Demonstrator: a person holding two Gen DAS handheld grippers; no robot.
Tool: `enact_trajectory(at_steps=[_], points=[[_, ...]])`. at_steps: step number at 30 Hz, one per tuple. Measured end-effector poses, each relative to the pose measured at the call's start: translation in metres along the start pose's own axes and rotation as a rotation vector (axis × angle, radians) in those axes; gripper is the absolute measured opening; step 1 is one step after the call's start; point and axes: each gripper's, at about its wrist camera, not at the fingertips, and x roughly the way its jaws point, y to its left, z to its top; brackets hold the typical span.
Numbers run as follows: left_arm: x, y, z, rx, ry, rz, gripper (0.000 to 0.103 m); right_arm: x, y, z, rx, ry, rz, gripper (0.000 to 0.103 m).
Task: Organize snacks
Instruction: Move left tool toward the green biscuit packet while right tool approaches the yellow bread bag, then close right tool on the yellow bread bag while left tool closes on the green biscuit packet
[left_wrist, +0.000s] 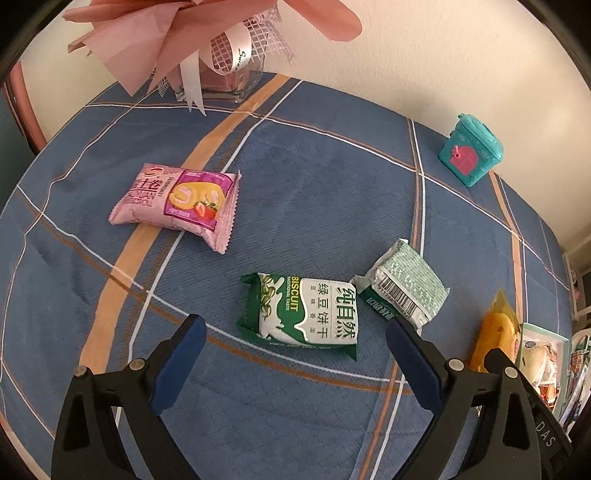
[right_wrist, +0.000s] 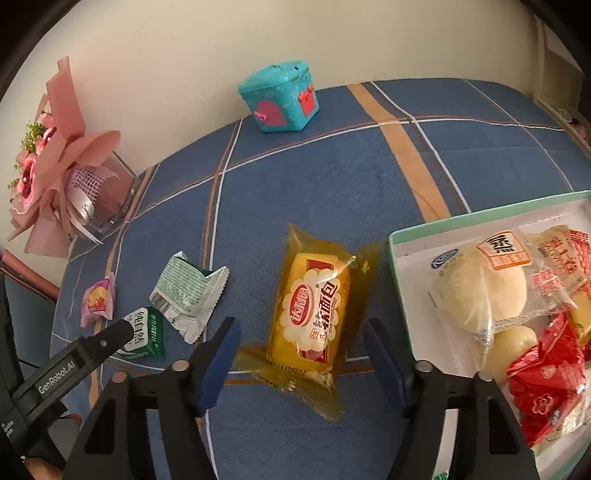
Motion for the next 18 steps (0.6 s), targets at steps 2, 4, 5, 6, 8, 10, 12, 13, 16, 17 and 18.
enact_trajectory(at_steps=[2,4,5,6,8,10,12,13,16,17,18], points=[[0.003,-0.002,0.001,0.006,0.000,-0.002,0.096,0.005,0.000,0.000,-0.003,0.006,-0.008,0.061],[0.006,-0.004,0.001,0.014,0.002,-0.003,0.091,0.008,-0.001,-0.001,-0.002,0.012,-0.015,0.053],[0.008,-0.004,0.002,0.018,0.004,-0.003,0.090,0.010,-0.002,-0.001,0.000,0.018,-0.016,0.051],[0.010,-0.005,0.002,0.022,0.008,-0.005,0.090,0.012,-0.002,-0.002,0.000,0.022,-0.017,0.049],[0.015,-0.007,0.002,0.025,0.014,-0.008,0.089,0.014,-0.002,-0.003,-0.001,0.027,-0.019,0.049],[0.017,-0.008,0.002,0.028,0.016,-0.007,0.081,0.015,-0.001,-0.003,-0.006,0.027,-0.025,0.049],[0.019,-0.008,0.002,0.033,0.010,0.008,0.080,0.016,0.000,-0.003,-0.014,0.028,-0.032,0.049],[0.019,-0.008,0.003,0.031,0.009,0.005,0.080,0.016,0.001,-0.003,-0.018,0.028,-0.035,0.049],[0.020,-0.006,0.003,0.026,0.004,0.006,0.077,0.016,0.002,-0.003,-0.022,0.030,-0.038,0.049],[0.020,-0.006,0.003,0.026,0.004,0.007,0.076,0.015,0.002,-0.004,-0.022,0.031,-0.039,0.048],[0.020,-0.006,0.003,0.028,0.004,0.012,0.076,0.015,0.002,-0.004,-0.023,0.031,-0.040,0.048]])
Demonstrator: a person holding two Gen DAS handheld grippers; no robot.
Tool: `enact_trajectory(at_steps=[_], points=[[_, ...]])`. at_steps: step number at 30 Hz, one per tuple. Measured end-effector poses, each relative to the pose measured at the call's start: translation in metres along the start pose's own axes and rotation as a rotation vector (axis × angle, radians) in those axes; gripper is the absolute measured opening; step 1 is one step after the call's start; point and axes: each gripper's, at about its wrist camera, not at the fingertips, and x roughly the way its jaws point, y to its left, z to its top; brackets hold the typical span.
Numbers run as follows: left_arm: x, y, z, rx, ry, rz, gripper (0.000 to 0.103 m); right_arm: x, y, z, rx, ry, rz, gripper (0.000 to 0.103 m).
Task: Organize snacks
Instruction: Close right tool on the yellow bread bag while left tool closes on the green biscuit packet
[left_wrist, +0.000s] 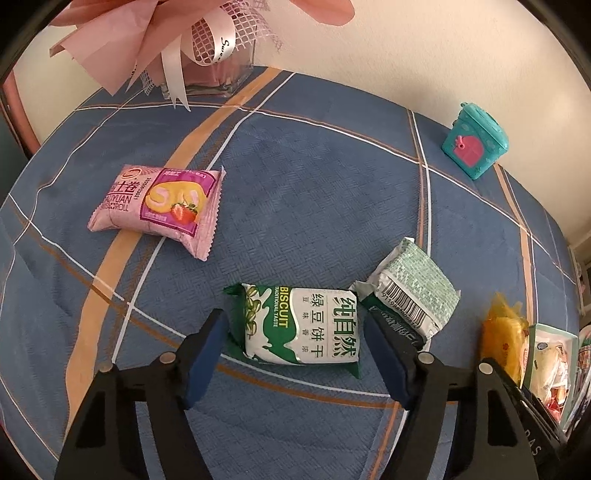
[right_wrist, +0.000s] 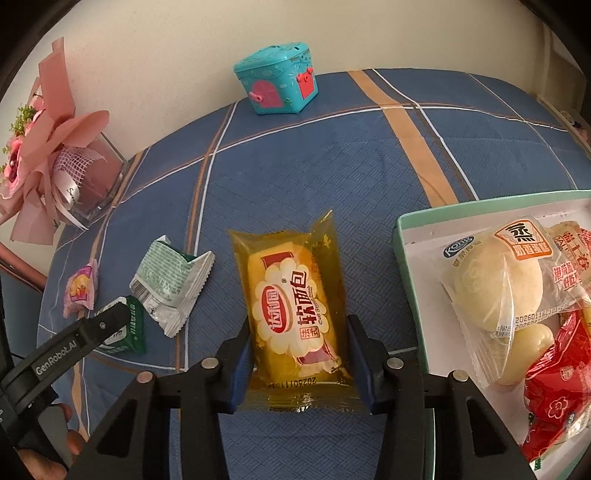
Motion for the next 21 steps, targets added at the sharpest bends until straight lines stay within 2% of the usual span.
enact_trajectory(at_steps=[10,14,21], points=[[0.013,0.003,-0.003,-0.016,0.021,0.004,0.076,0.000,0.002,-0.001,-0.014,0.004,-0.008,0.048],[0.013,0.002,-0.003,-0.016,0.019,0.002,0.072,0.000,0.002,-0.002,-0.018,0.004,-0.010,0.048],[0.007,0.005,-0.005,-0.041,0.031,-0.014,0.070,-0.003,0.001,-0.002,-0.022,0.010,-0.008,0.045]])
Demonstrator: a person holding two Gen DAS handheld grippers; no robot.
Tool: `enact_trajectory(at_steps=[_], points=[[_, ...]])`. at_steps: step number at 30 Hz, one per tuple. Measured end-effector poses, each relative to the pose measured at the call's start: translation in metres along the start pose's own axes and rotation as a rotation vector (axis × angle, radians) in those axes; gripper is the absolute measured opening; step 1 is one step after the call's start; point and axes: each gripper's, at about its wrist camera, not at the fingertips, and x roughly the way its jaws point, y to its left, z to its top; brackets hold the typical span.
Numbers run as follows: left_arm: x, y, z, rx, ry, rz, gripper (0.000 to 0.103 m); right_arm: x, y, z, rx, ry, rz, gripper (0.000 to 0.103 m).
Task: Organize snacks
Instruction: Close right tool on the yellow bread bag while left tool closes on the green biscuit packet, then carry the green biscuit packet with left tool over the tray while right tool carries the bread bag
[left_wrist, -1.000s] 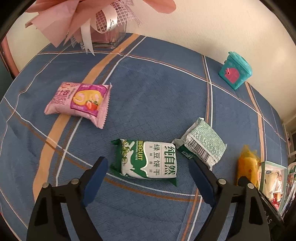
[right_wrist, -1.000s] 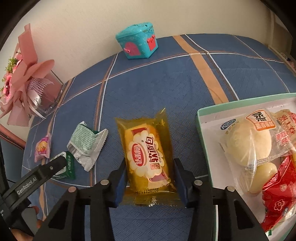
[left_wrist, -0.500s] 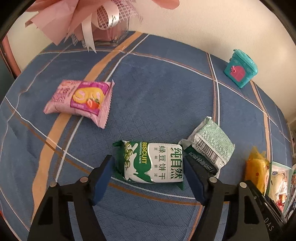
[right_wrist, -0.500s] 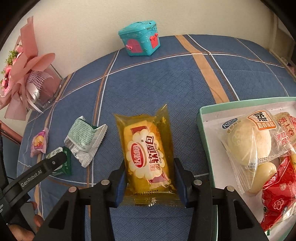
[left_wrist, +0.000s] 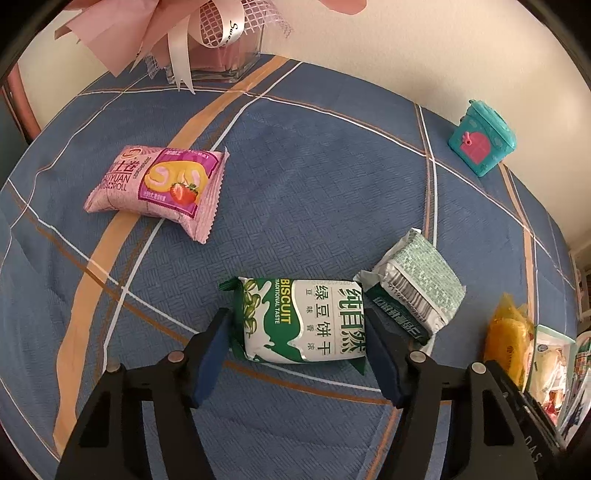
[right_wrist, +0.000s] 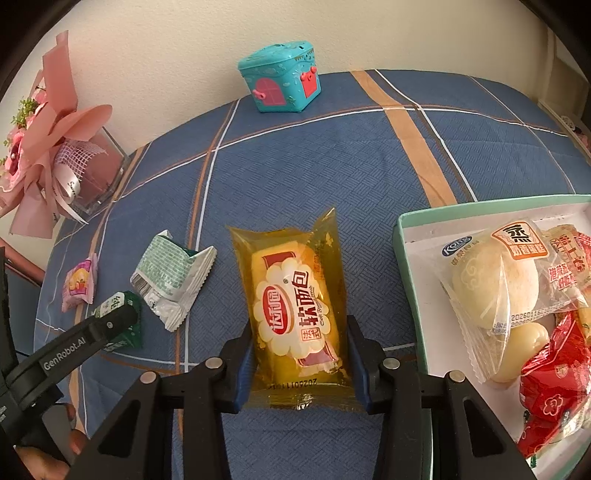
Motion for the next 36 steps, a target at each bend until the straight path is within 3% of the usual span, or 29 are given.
enact_trajectory(at_steps=[22,36], points=[[-0.044,-0.016,-0.033,-0.003,0.007,-0.024,0.070,-0.051,0.006,-0.019,-0.056,-0.017,0.003,0.043],[-0.078,-0.041,-0.055,0.034,-0.035,-0.049,0.070,-0.092,0.003,-0.029,-0.068,-0.062,0.025,0.043]])
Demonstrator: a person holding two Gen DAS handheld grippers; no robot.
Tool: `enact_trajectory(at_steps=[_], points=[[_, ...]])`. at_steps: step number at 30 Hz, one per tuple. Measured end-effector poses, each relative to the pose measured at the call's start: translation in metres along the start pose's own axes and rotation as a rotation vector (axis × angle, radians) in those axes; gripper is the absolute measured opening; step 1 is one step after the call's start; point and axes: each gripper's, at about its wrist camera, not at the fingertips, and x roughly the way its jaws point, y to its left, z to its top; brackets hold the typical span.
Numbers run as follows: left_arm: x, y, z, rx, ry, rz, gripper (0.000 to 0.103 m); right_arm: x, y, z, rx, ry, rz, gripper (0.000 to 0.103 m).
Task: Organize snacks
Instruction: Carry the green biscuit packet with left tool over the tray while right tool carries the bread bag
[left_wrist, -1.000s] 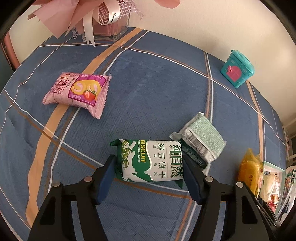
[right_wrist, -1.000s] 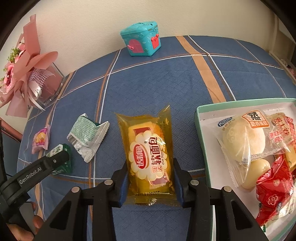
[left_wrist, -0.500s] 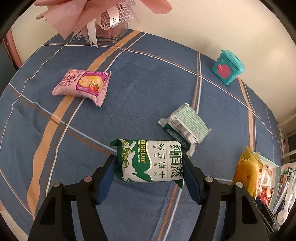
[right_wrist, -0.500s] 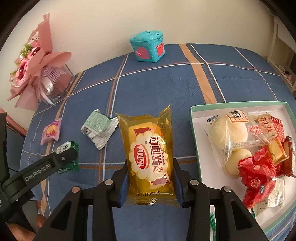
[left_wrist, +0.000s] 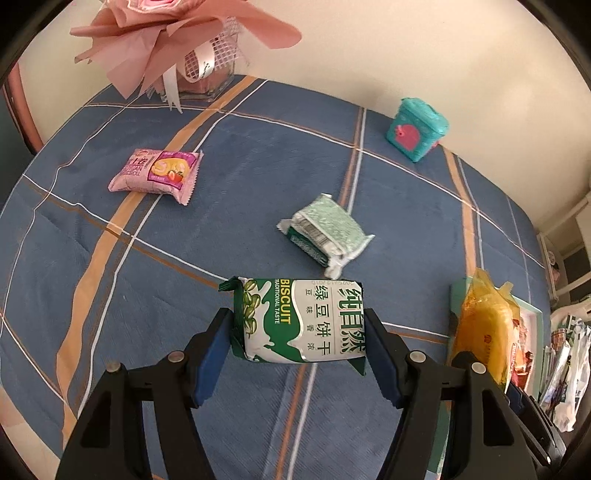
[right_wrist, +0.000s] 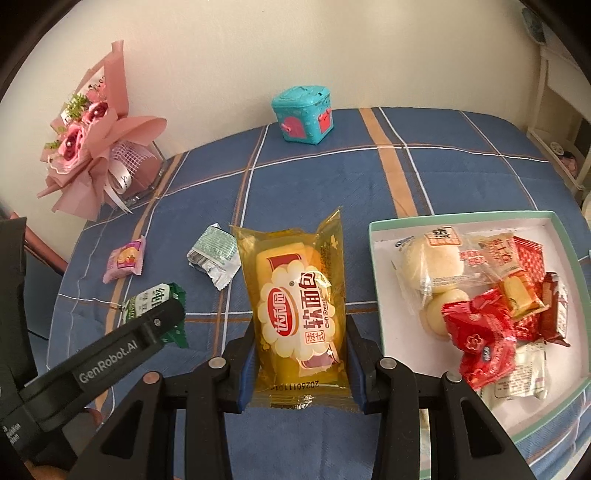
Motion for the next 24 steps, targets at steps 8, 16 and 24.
enact_trajectory(at_steps=[8,16,24], points=[[-0.011,-0.018,-0.012,0.028,-0.014,-0.013,0.070,-0.012,-0.019,-0.001,0.033,0.001,-0.003,0.043],[-0.007,-0.040,-0.019,0.047,0.013,-0.038,0.070,-0.027,-0.045,0.005,0.073,-0.024,-0.011,0.043],[-0.005,-0.087,-0.034,0.151,0.022,-0.042,0.070,-0.037,-0.086,0.014,0.141,-0.037,-0.026,0.043]])
